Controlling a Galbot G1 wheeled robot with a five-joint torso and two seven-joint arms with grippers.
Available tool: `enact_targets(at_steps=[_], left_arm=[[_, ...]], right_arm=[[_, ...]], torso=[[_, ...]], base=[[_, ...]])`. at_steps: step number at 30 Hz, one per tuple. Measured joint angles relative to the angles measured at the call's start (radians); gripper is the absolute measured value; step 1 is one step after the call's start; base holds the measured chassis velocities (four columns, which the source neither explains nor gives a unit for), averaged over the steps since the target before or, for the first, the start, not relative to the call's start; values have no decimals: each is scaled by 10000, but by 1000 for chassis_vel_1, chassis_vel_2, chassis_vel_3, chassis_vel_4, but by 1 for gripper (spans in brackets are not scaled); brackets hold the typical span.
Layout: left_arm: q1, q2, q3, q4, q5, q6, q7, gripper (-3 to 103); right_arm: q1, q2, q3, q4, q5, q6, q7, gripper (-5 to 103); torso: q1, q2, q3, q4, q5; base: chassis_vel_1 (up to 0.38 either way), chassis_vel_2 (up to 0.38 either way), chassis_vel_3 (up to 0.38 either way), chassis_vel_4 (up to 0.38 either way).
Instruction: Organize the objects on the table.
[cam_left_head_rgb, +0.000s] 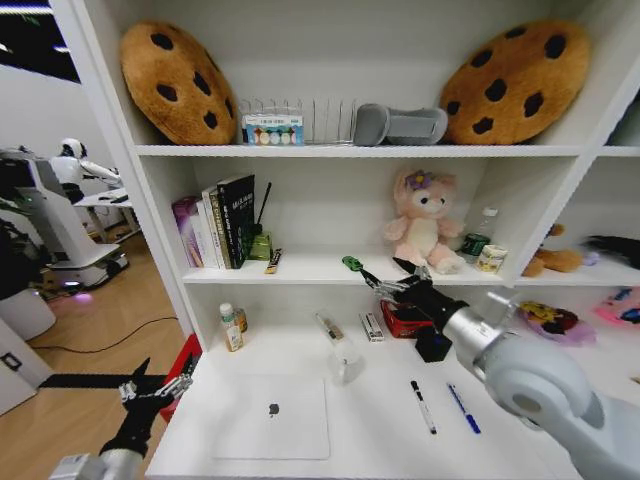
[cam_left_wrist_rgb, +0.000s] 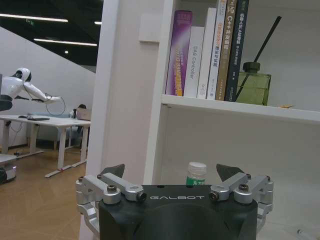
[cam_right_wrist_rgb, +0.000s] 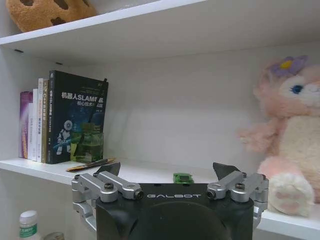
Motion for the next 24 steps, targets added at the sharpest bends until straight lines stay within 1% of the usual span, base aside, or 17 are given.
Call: enact_targets(at_steps=[2, 3, 4, 5, 6, 8, 11, 13, 14, 17, 18, 20, 21, 23, 24], left_arm=[[-25, 12, -9, 6, -15, -3, 1, 100], [-25, 12, -9, 6, -15, -3, 1, 100], [-52, 22, -26, 6, -44, -3, -3, 100], [-59, 39, -35, 7, -65, -3, -6, 100], [-59, 39, -35, 7, -65, -3, -6, 100], [-59, 67, -49, 23, -85, -3, -7, 100], [-59, 74, -54, 42, -88, -3, -6, 100], [-64, 75, -47, 108, -91, -9, -5, 100], [-64, 75, -47, 108, -91, -9, -5, 100], [-99, 30, -12, 274, -92, -41, 9, 100], [-99, 30, -12, 274, -92, -41, 9, 100], [-116, 2, -14, 362, -109, -60, 13, 100], [-116, 2, -14, 362, -109, -60, 13, 100], [-120, -13, -38, 447, -151, -73, 22, 100], [-120, -13, -38, 447, -151, -73, 22, 100]], right_arm=[[-1083, 585, 610, 12, -762, 323, -372, 100], [-1083, 585, 610, 12, -762, 323, -372, 100], [-1738, 1022, 906, -80, -1381, 581, -601, 100], [-2157, 1307, 1078, -158, -1732, 754, -731, 100], [-2157, 1307, 1078, -158, -1732, 754, -731, 100], [-2756, 1768, 1339, -337, -2322, 1107, -969, 100], [-2936, 1914, 1421, -441, -2576, 1266, -1065, 100], [-3350, 2359, 1615, -786, -3040, 1740, -1285, 100], [-3350, 2359, 1615, -786, -3040, 1740, -1285, 100], [-3768, 2872, 1776, -1449, -3582, 2696, -1839, 100], [-3768, 2872, 1776, -1449, -3582, 2696, -1839, 100], [-3816, 3096, 1672, -1878, -3836, 3179, -2125, 100], [-3816, 3096, 1672, -1878, -3836, 3179, -2125, 100], [-3810, 3295, 1499, -2426, -3961, 3688, -2417, 100], [-3810, 3295, 1499, -2426, -3961, 3688, -2417, 100]], torso=[[0, 0, 0, 1, 0], [0, 0, 0, 1, 0], [0, 1, 0, 1, 2], [0, 0, 1, -3, 2], [0, 0, 1, -3, 2], [0, 0, 1, -3, 2], [0, 0, 1, -2, 2], [0, 0, 1, 2, 2], [0, 0, 1, 2, 2], [0, 0, 2, 1, 1], [0, 0, 2, 1, 1], [0, 0, 1, 1, 2], [0, 0, 1, 1, 2], [0, 0, 2, 1, 1], [0, 0, 2, 1, 1]], base=[[0, 0, 0, 0], [0, 0, 0, 0], [0, 0, 0, 0], [0, 0, 0, 0], [0, 0, 0, 0], [0, 0, 0, 0], [0, 0, 0, 0], [0, 0, 0, 0], [0, 0, 0, 0], [0, 0, 0, 0], [0, 0, 0, 0], [0, 0, 0, 0], [0, 0, 0, 0], [0, 0, 0, 0], [0, 0, 0, 0]])
